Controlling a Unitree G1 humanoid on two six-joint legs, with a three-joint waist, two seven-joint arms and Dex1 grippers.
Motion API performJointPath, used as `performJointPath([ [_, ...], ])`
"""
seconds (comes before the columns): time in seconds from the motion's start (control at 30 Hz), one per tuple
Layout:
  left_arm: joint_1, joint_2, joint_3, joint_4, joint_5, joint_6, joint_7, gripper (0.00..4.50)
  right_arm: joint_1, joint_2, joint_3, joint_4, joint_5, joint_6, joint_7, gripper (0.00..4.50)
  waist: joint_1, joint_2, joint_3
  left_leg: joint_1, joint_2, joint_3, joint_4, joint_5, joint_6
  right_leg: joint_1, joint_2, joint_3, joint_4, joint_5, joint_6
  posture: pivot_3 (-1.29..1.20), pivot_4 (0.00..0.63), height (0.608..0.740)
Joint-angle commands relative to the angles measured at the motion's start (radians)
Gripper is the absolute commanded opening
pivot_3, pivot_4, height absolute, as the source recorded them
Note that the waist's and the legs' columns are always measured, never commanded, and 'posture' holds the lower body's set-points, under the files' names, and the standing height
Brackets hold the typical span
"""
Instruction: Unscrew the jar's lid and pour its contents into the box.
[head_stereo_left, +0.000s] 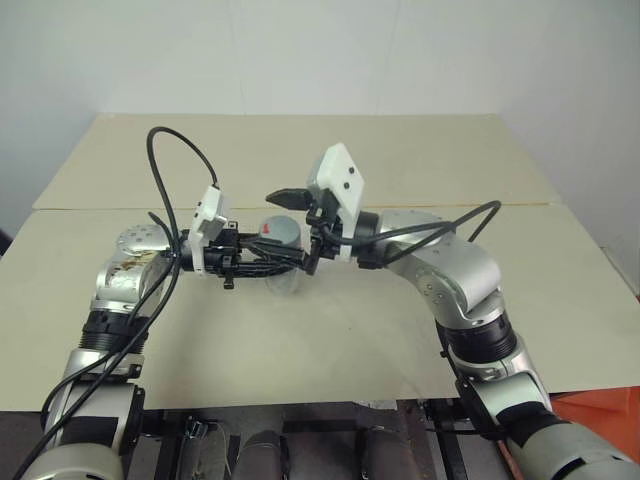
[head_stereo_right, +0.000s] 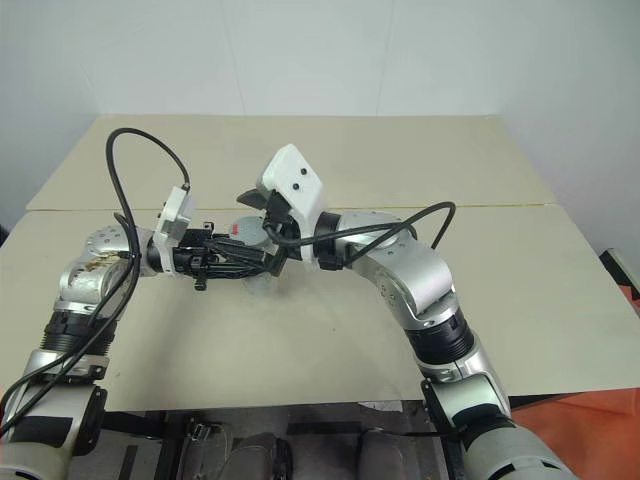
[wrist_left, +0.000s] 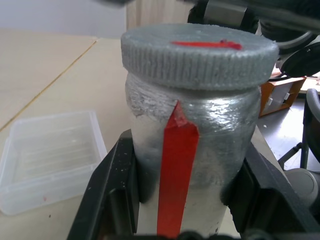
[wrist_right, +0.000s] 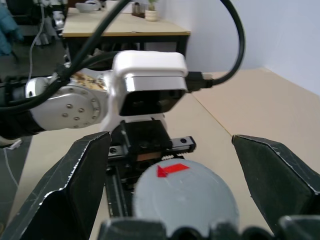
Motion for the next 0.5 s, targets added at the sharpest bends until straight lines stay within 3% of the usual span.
performJointPath([
  [0.03, -0.015, 0.001, 0.031, -0.040, -0.015, -0.015, 0.004, 1.90, -0.017, 0.007, -0.018, -0.020, 0.004, 0.008, -0.004, 4.50, 0.000, 0.000, 0.000, 0.000, 0.000, 0.000, 0.000, 0.000, 0.000, 0.000, 0.000, 0.000, 0.000, 0.000, 0.000, 0.00, 0.150, 0.740],
  [0.13, -0.002, 0.001, 0.040, -0.051, -0.017, -0.024, 0.009, 1.90, -0.017, 0.010, -0.022, -0.017, 0.007, 0.011, -0.004, 4.11, 0.000, 0.000, 0.000, 0.000, 0.000, 0.000, 0.000, 0.000, 0.000, 0.000, 0.000, 0.000, 0.000, 0.000, 0.000, 0.00, 0.150, 0.740],
  [0.3, 0.024, -0.005, 0.064, -0.074, -0.035, -0.033, 0.019, 1.90, -0.015, 0.011, -0.029, -0.014, 0.016, 0.016, 0.003, 2.73, 0.000, 0.000, 0.000, 0.000, 0.000, 0.000, 0.000, 0.000, 0.000, 0.000, 0.000, 0.000, 0.000, 0.000, 0.000, 0.00, 0.150, 0.740],
  [0.5, 0.058, -0.008, 0.086, -0.101, -0.051, -0.049, 0.030, 1.90, -0.016, 0.030, -0.073, -0.007, 0.060, 0.033, 0.003, 2.73, -0.001, 0.000, 0.000, 0.000, 0.000, 0.000, 0.000, 0.000, 0.000, 0.000, 0.000, 0.000, 0.000, 0.000, 0.000, 0.00, 0.150, 0.740],
])
